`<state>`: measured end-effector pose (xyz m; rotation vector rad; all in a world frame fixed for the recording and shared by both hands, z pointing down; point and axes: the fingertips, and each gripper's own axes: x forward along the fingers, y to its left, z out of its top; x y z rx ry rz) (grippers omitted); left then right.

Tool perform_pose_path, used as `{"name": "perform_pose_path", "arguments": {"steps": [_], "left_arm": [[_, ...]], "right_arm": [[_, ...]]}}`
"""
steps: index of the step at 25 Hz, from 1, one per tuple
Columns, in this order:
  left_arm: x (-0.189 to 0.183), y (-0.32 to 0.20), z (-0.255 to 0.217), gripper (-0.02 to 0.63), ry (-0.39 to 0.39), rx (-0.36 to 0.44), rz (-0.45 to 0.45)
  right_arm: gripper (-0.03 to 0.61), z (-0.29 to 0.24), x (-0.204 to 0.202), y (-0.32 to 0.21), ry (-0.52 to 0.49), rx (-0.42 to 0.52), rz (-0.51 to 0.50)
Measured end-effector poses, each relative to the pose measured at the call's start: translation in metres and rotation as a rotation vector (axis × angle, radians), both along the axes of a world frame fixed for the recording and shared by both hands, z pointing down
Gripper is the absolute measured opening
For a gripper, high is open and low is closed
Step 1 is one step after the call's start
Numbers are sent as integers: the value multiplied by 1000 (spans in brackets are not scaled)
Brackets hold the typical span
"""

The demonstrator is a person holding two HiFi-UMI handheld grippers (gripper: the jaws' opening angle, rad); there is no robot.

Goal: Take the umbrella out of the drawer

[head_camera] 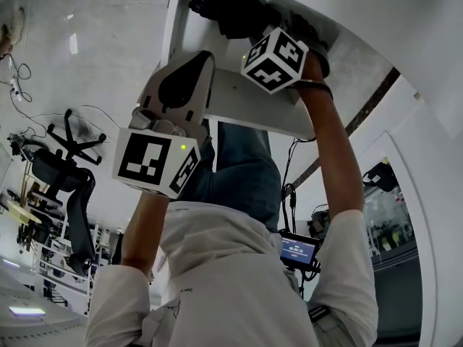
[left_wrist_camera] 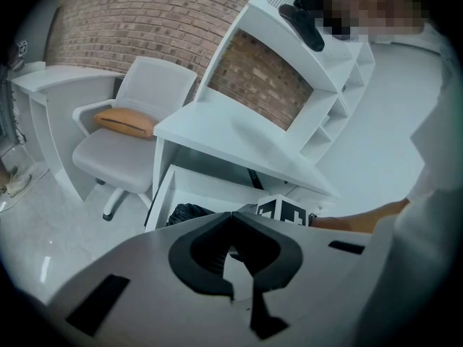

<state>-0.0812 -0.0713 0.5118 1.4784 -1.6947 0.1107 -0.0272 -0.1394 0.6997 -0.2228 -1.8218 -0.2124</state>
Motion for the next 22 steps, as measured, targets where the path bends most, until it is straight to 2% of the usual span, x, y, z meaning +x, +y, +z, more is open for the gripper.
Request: {"name": "perform_pose_path", "arguments": {"steps": [12,16,22], "left_arm": [[-2,-3,2,17,9,3,-11],[-1,-3,4,17,9,6,-16],[4,-1,1,17,6,13,-18]], "right_arm": [[259,10,-2,0,20,-24,-18],[262,11,-2,0,2,-50,-31],[258,10,0,3,-12,-35,-13]]}}
